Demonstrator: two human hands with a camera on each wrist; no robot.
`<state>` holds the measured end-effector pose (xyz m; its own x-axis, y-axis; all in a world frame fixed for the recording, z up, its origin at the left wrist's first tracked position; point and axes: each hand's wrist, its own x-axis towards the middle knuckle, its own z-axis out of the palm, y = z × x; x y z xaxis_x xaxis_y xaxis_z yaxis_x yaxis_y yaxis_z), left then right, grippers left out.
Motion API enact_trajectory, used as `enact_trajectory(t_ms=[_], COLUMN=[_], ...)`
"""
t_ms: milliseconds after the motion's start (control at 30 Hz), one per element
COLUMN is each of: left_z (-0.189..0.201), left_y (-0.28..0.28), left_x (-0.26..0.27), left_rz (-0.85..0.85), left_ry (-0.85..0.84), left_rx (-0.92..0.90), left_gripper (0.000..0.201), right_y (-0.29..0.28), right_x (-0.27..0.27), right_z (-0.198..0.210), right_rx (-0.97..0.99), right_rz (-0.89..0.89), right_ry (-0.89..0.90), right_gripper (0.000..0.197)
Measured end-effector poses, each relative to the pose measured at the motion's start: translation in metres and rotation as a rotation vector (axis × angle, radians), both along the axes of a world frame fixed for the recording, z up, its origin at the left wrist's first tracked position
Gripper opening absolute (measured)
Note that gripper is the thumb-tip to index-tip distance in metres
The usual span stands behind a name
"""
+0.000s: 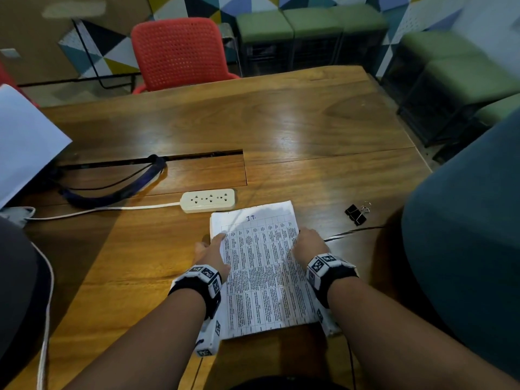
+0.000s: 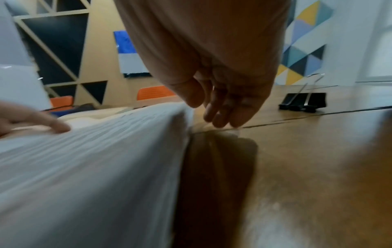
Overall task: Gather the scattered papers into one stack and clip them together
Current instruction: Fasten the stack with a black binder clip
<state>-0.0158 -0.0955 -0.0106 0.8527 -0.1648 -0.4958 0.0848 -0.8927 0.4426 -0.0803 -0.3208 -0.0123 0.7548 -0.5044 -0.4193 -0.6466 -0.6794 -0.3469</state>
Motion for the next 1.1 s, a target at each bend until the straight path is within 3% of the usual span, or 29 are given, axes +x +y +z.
enact_trajectory(t_ms=[100, 200, 400, 633, 833, 900, 1000, 1100], left_z=[0.001, -0.002, -0.005, -0.007, -0.006, -0.006, -0.006, -0.007], left_y=[-0.002, -0.003, -0.005, -0.004, -0.004, -0.004, -0.004, -0.003], left_x=[0.002, 0.003, 0.004, 0.005, 0.004, 0.004, 0.003, 0.002], left_rz=[-0.003, 0.005, 0.012, 0.011, 0.013, 0.014, 0.026, 0.056], left_ry=[0.011, 0.005, 0.01, 0.015, 0.024, 0.024, 0.018, 0.025], left_rx=[0.034, 0.036, 0.06, 0.08, 0.078, 0.067, 0.051, 0.008], left_gripper=[0.08, 0.081, 0.083, 0.085, 0.085, 0.085, 0.085, 0.085], right_y=[-0.029, -0.068, -0.123, -0.136, -0.112, -0.092, -0.049, -0.005], right_x=[0.0, 0.004, 0.01, 0.019, 0.026, 0.036, 0.046, 0.048], right_z=[0.011, 0.021, 0.013, 0.007, 0.021, 0.031, 0.042, 0.048], right_rx=[-0.206, -0.32, -0.152, -0.029, -0.017, 0.076, 0.464, 0.838], right_rz=[-0.11, -0.305, -0.693, -0.697, -0.644, -0.557, -0.474, -0.382], right_ry=[-0.136, -0.15, -0.174, -0.098, -0.172, -0.283, -0.483, -0.466], right_gripper=[0.029, 0.04, 0.049, 0.037, 0.035, 0.034, 0.03, 0.027])
